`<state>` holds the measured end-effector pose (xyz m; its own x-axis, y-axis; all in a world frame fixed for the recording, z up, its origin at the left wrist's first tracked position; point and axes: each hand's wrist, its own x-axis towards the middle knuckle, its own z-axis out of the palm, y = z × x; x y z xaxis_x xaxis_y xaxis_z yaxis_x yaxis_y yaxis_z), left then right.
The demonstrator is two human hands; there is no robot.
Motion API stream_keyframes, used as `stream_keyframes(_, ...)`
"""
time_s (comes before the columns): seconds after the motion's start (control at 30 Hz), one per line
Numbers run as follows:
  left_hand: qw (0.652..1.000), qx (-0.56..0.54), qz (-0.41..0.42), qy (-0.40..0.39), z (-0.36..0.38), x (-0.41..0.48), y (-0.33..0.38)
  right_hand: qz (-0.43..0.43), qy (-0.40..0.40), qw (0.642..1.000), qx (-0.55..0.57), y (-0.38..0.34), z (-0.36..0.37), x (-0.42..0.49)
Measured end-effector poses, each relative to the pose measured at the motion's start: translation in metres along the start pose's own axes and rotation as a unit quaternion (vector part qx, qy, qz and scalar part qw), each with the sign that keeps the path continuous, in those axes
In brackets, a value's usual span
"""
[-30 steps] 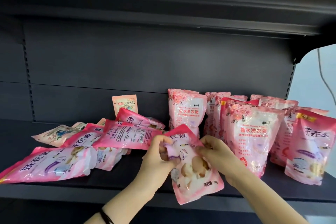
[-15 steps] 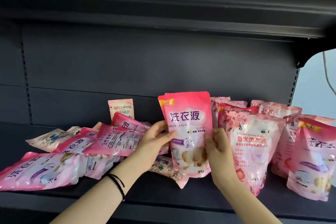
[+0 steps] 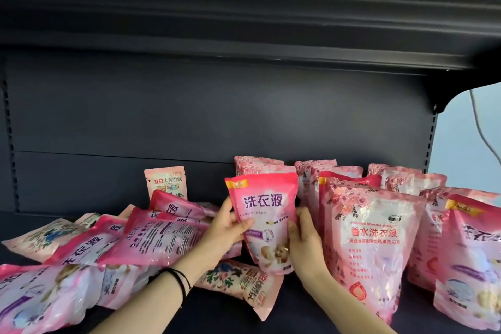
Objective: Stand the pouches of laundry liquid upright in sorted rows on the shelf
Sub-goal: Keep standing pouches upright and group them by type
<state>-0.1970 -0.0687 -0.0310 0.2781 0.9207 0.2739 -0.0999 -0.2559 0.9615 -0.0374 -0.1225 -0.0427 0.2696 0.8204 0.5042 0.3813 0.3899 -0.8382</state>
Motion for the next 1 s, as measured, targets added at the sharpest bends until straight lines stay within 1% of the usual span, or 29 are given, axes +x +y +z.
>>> stream_keyframes(0.1,0.998,0.061,0.017,-0.001,0.005,0.003,-0.002,0.038,0.004,0.999,0.005,0.009,0.003,0.004)
stream_keyframes(0.23,0.987,0.15,0.044,-0.026,0.004,0.004,0.008,0.102,0.0,0.993,0.064,0.014,0.006,0.006)
stream_keyframes(0.33,0.979,0.194,0.054,-0.039,-0.01,-0.005,0.016,0.112,-0.02,0.989,0.094,0.014,0.014,-0.001)
stream_keyframes(0.4,0.979,0.193,0.043,-0.042,-0.02,-0.012,0.021,0.122,-0.035,0.986,0.103,0.011,0.018,-0.005)
stream_keyframes(0.47,0.982,0.181,0.035,-0.042,-0.026,-0.017,0.024,0.125,-0.033,0.985,0.115,0.006,0.022,-0.006)
stream_keyframes(0.63,0.993,0.113,0.02,0.017,-0.017,-0.012,0.025,0.088,0.01,0.989,0.118,-0.004,0.019,0.002)
stream_keyframes(0.8,0.996,0.066,-0.025,0.05,-0.001,-0.002,0.007,0.124,0.034,0.987,0.093,0.009,0.014,0.011)
stream_keyframes(0.9,0.996,0.075,-0.019,0.054,0.005,0.001,0.001,0.139,0.034,0.984,0.109,0.016,0.011,0.012)
stream_keyframes(1.0,0.993,0.107,-0.017,0.044,0.004,0.004,0.003,0.13,0.046,0.981,0.138,0.011,0.009,0.021)
